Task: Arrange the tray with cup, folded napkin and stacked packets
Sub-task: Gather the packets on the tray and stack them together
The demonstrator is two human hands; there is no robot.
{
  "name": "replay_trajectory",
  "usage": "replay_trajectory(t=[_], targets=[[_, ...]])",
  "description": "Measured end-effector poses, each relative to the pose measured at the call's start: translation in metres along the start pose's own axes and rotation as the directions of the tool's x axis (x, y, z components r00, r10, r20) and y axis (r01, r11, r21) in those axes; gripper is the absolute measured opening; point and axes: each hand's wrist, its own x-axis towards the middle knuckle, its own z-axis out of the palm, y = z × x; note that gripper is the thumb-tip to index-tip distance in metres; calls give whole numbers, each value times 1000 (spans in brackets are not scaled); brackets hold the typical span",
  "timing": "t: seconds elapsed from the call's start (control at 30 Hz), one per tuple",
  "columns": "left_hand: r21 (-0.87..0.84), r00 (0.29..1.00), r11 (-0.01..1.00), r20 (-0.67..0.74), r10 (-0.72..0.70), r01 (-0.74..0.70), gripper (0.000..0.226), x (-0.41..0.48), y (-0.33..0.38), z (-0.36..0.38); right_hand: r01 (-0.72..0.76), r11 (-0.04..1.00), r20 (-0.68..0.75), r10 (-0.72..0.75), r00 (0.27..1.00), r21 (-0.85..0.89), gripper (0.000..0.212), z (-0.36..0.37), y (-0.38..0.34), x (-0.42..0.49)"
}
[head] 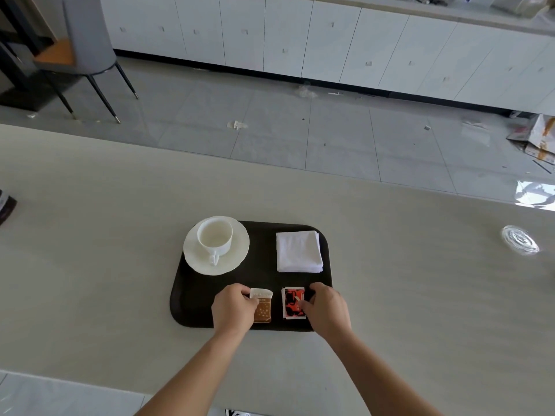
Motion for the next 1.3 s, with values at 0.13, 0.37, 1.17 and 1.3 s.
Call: replay_trajectory(t=[0.13,0.37,1.17,1.3], targets=[[3,1000,1000,8,5,-5,13,0,1,3,-12,998,11,12,1000,55,29,2,1,0],[7,999,1000,21,27,-27,12,0,5,11,0,997,61,-5,998,80,28,5,0,-2],[111,957,953,105,269,-280,36,-4,0,18,184,983,165,-183,969,10,26,4,-2,18],[115,952,948,117,283,-296,34,-2,-1,18,189,982,175,-186,967,2,24,5,-2,19]])
